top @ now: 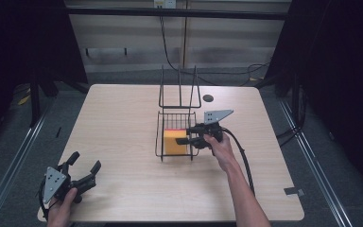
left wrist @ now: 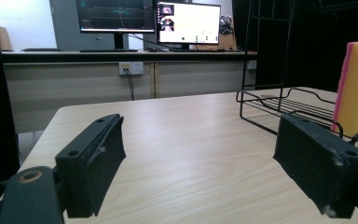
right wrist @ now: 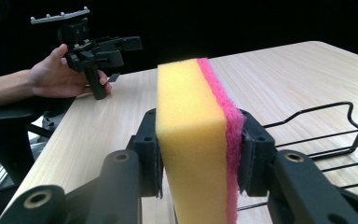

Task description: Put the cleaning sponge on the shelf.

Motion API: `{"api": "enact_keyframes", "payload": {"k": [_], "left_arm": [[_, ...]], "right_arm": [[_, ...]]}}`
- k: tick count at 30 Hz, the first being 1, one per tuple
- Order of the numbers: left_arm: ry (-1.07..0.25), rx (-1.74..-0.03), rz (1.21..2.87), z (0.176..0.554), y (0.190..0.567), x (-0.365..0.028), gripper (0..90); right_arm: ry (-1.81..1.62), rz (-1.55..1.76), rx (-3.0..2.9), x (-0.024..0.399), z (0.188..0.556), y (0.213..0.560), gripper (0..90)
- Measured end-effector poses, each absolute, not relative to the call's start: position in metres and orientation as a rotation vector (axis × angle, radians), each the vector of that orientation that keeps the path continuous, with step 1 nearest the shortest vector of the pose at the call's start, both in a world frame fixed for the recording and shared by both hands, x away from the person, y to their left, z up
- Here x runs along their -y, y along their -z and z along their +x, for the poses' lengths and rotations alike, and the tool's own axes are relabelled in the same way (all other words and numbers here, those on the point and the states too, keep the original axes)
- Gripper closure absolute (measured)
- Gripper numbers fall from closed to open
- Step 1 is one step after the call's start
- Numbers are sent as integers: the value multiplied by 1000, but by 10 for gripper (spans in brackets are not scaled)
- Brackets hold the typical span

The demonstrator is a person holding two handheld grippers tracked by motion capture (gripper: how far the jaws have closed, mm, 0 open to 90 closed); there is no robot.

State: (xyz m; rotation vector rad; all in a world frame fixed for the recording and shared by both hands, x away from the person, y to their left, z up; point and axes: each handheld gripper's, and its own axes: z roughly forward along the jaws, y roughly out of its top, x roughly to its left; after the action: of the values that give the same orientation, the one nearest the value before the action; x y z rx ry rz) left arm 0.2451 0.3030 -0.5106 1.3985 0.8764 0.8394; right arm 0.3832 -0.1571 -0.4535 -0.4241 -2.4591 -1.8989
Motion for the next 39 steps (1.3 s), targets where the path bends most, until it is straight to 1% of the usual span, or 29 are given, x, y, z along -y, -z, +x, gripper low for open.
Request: {"api": "enact_keyframes", "payload": {"k": [1,4,7,9,12,13,14,15,17,18,19,20,23,27,39], "left_arm": [[-839,-876,1398,245,511,-303,156],[-835,-879,1395,245,511,-303,156],[-835,-878,1400,245,511,-303,156],[-841,-881,1404,245,511,-303,156],[-840,-880,1404,245,511,-303,156],[-841,-880,1405,245,511,-303,156],[-842,-879,1409,245,510,-304,156],[-840,-881,1405,245,511,-303,156],[-841,-879,1403,245,511,-303,156],[-840,-880,1404,245,511,-303,156],[-840,-880,1404,245,511,-303,156],[-840,-882,1404,245,511,-303,156],[-840,-880,1404,245,511,-303,156],[-844,-881,1403,245,511,-303,155],[-843,-884,1395,245,511,-303,147]], "right_arm": [[1899,-424,2459,157,383,454,583],[1894,-440,2464,158,384,454,532],[1890,-447,2474,158,384,453,516],[1876,-465,2487,158,384,454,481],[1867,-453,2481,159,384,456,458],[1870,-460,2483,159,384,456,436],[1876,-464,2481,159,383,455,387],[1883,-476,2479,159,383,454,357],[1897,-486,2477,159,382,452,335],[1898,-492,2484,160,382,451,311],[1898,-492,2484,160,382,451,311],[1911,-531,2492,160,381,449,257],[1930,-574,2498,161,379,446,201],[1948,-619,2517,161,375,441,151],[1978,-692,2532,162,362,430,139]]}}
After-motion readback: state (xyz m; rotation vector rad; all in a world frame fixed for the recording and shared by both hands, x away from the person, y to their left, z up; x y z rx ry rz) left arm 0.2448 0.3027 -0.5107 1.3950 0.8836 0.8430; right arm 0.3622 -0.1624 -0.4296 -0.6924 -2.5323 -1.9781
